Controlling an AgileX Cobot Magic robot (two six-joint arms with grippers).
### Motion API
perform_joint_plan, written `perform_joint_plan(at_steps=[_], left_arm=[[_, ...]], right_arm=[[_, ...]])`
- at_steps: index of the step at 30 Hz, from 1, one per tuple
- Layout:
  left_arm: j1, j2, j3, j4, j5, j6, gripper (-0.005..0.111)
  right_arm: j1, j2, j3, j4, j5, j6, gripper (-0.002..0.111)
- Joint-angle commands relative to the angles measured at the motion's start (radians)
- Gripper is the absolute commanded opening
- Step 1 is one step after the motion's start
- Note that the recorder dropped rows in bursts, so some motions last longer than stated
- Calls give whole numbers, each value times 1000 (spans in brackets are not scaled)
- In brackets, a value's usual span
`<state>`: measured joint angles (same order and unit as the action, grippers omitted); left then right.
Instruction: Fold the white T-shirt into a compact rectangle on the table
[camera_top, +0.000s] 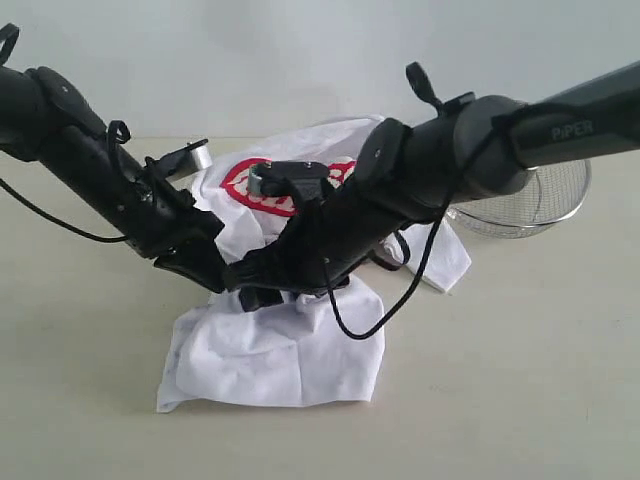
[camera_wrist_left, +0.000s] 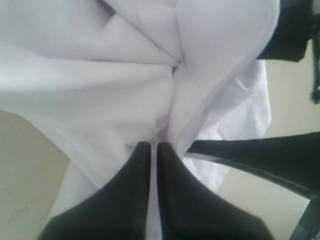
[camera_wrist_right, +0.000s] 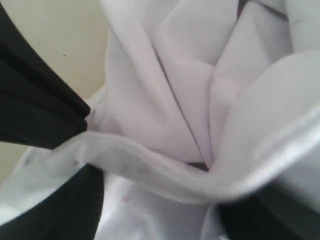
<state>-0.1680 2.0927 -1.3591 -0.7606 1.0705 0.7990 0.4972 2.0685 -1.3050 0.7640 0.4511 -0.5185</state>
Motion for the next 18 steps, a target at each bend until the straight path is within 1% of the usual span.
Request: perform_joint_plan(at_steps=[1,3,4,7,11,15,16,18], left_arm=[[-5,-10,2,-43,33,28,5],[-5,-10,2,-50,47,32,5],[-5,-10,2,-54,52,32,5],[-5,-10,2,-54,52,32,5],[-5,-10,2,-54,56,50,5],[-5,-10,2,-54,56,50,5],[-5,-10,2,-54,56,50,5],[-5,-10,2,-54,56,50,5]], right_arm=[[13,35,5,3,-14,8,41],[13,35,5,4,-14,9,30],[13,35,5,4,-14,9,21],[13,14,5,4,-16,8,-1],[13,-27,5,-4,-11,8,0],[13,-83,5,-29,36,35,0],[11,-99,5,-46,46,42,0],[1,-148,5,-153,59,142,0]])
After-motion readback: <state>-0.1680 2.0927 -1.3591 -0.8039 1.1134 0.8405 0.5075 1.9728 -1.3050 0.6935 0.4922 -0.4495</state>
